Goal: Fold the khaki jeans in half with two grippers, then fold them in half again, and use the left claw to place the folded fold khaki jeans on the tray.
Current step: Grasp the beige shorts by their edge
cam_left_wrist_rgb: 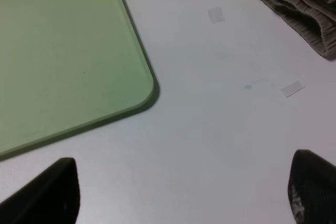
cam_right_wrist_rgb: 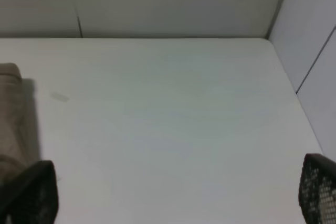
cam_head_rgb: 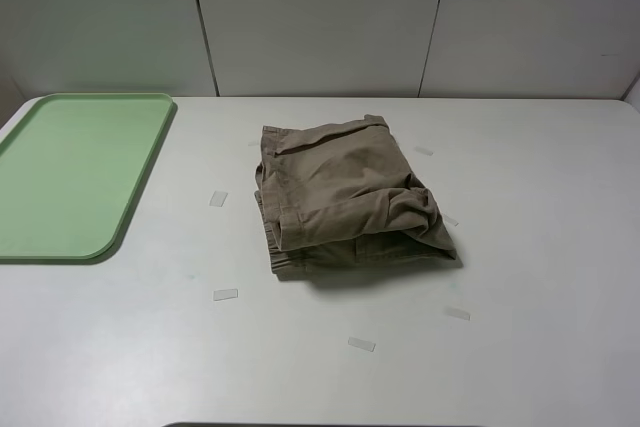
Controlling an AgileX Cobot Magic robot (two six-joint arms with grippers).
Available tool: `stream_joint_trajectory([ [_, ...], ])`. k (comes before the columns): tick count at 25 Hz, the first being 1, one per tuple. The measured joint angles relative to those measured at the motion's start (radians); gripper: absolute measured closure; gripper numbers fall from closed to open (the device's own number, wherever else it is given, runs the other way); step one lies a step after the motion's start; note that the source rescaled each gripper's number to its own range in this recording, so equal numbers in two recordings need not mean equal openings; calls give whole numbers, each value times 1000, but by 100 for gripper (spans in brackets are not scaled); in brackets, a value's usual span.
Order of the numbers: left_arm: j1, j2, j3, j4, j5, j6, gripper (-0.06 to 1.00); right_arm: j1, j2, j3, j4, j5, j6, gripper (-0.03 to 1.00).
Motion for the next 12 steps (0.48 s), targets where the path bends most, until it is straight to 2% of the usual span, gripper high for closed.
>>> stream_joint_trajectory([
  [7,0,0,0,0,0,0,11,56,-185,0,20,78,0,-3],
  [12,0,0,0,0,0,0,11,60,-272,0,41,103,3,-3],
])
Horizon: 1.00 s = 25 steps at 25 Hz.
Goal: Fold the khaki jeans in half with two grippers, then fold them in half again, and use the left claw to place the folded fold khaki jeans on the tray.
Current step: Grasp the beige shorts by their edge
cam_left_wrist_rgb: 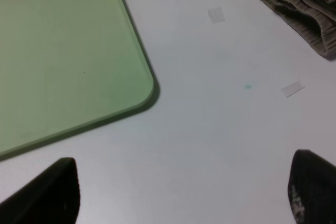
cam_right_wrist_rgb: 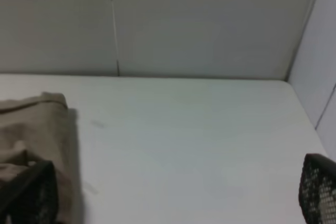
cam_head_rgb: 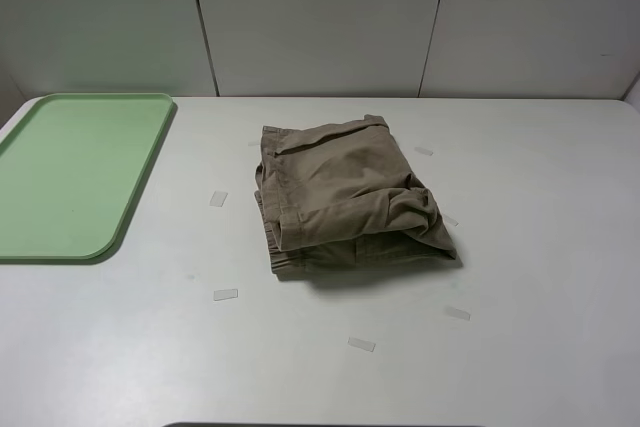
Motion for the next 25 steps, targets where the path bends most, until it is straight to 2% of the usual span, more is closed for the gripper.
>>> stream_joint_trajectory([
  [14,0,0,0,0,0,0,11,29,-58,3,30,76,12,-3],
  [17,0,0,0,0,0,0,11,57,-58,36,27,87,12,-3],
  [22,0,0,0,0,0,0,11,80,-58,117,9,169,29,-3],
  [25,0,0,0,0,0,0,11,82,-58,146,8,179,69,-3],
])
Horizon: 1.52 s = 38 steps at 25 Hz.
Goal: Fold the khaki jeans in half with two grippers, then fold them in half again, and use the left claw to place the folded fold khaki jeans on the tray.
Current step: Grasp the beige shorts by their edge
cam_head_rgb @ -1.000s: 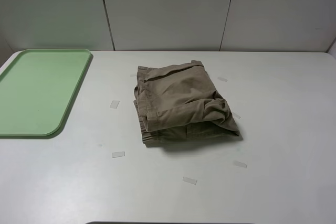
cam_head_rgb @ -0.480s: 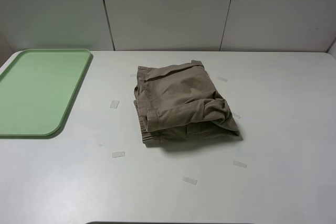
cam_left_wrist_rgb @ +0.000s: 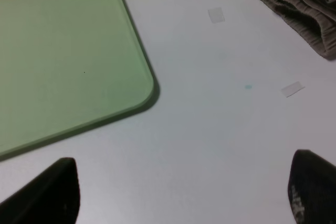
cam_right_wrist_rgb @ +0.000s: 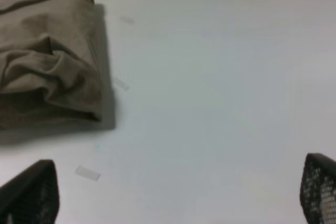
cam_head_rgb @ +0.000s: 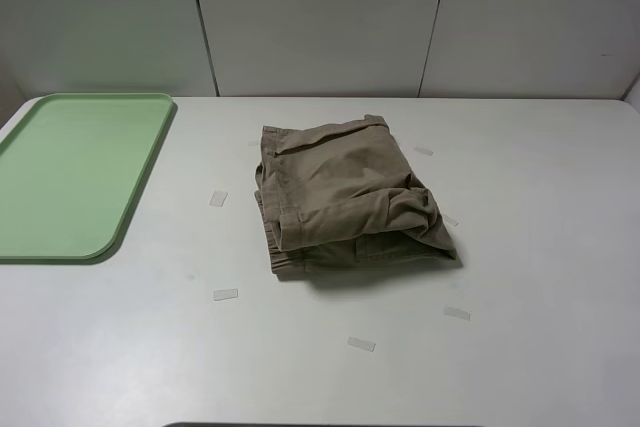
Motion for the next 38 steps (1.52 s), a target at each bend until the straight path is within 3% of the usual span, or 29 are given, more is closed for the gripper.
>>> stream_joint_trajectory([
  [18,0,0,0,0,0,0,11,0,0,3,0,-23,33,-3],
  [29,0,0,0,0,0,0,11,0,0,16,-29,-135,24,-3],
  [38,0,0,0,0,0,0,11,0,0,44,-46,-117,-9,-3],
])
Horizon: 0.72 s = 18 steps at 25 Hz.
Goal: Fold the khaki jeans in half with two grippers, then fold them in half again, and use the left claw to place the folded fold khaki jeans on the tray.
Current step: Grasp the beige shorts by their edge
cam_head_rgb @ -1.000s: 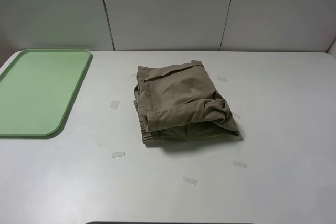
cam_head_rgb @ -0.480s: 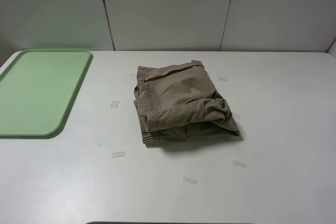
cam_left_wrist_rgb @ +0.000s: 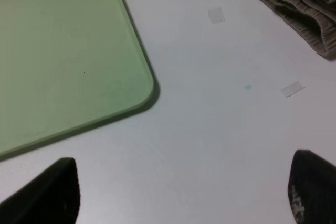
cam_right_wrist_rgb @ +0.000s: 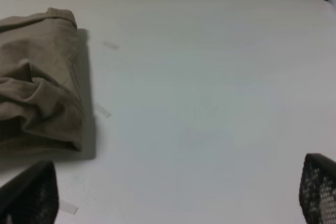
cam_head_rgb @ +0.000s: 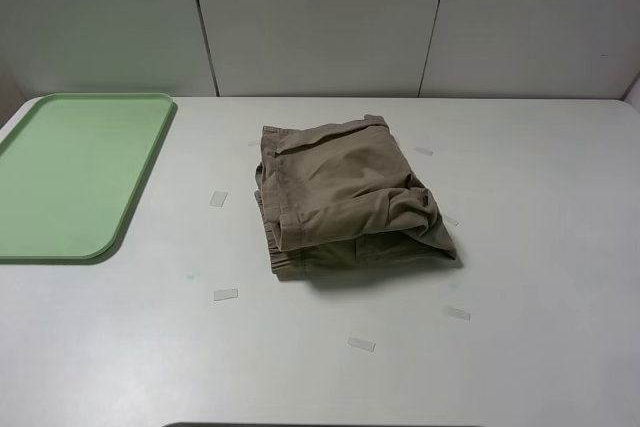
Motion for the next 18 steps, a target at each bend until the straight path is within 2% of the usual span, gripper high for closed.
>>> stream_joint_trajectory([
  [18,0,0,0,0,0,1,11,0,0,1,0,0,1,-3],
])
